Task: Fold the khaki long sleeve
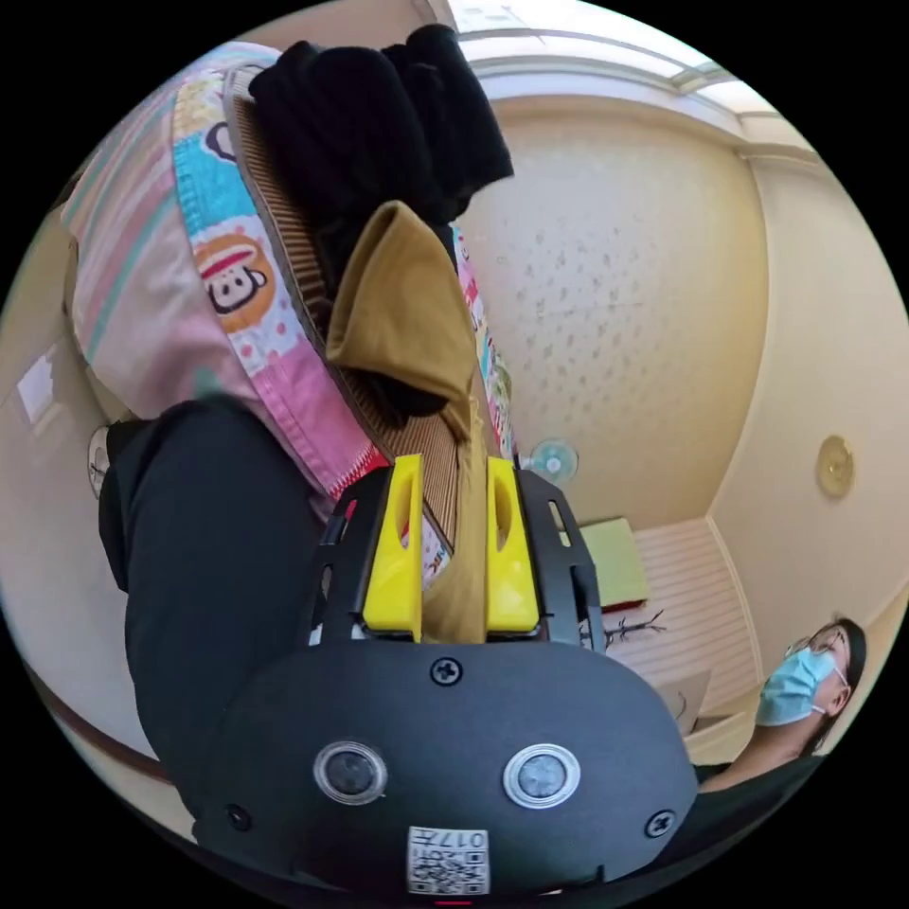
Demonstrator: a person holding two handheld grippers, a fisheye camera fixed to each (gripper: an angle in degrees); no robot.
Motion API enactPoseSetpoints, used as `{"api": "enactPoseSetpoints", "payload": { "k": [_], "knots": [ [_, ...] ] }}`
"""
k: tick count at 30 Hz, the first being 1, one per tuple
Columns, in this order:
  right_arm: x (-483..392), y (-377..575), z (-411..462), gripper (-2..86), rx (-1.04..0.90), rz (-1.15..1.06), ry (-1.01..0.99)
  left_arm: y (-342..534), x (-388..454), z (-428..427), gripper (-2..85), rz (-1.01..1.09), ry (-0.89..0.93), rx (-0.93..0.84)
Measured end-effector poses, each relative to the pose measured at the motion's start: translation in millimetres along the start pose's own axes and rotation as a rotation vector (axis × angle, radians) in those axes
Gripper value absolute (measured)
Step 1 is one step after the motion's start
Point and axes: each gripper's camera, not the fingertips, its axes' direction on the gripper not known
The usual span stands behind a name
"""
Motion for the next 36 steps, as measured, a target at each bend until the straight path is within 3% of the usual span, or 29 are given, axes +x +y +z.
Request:
{"api": "enactPoseSetpoints", "payload": {
  "k": [9,13,15,21,26,30,36],
  "knots": [
    [-58.3,-9.0,22.4,2.5,-0.020,-0.165,-0.151,-29.3,-46.8,-22.5,12.1,-0.146,0.016,0.073],
    [-116.0,-9.8,65.8,2.3,-0.147,-0.399,-0.220,-39.6,-54.3,-36.0,1.2,-0.097,0.032,0.139],
    [-146.4,-6.8,84.0,2.1,-0.192,-0.536,-0.259,-42.8,-51.4,-43.9,-0.2,-0.083,0.026,0.145],
    [-238.2,22.0,151.9,1.0,-0.326,-0.853,-0.265,-54.4,29.5,-95.8,-0.8,0.262,-0.121,0.215],
    [-229.1,41.8,162.5,0.5,-0.224,-0.744,-0.298,-59.9,31.6,-93.4,3.4,0.233,-0.186,0.045],
    [-172.4,59.8,161.2,0.5,-0.093,-0.592,-0.526,-45.2,-9.5,-55.6,10.4,0.125,-0.266,-0.126],
    [-156.9,59.7,162.6,0.5,-0.129,-0.570,-0.594,-30.0,-71.8,-46.7,12.2,-0.087,0.059,0.076]
  ]
}}
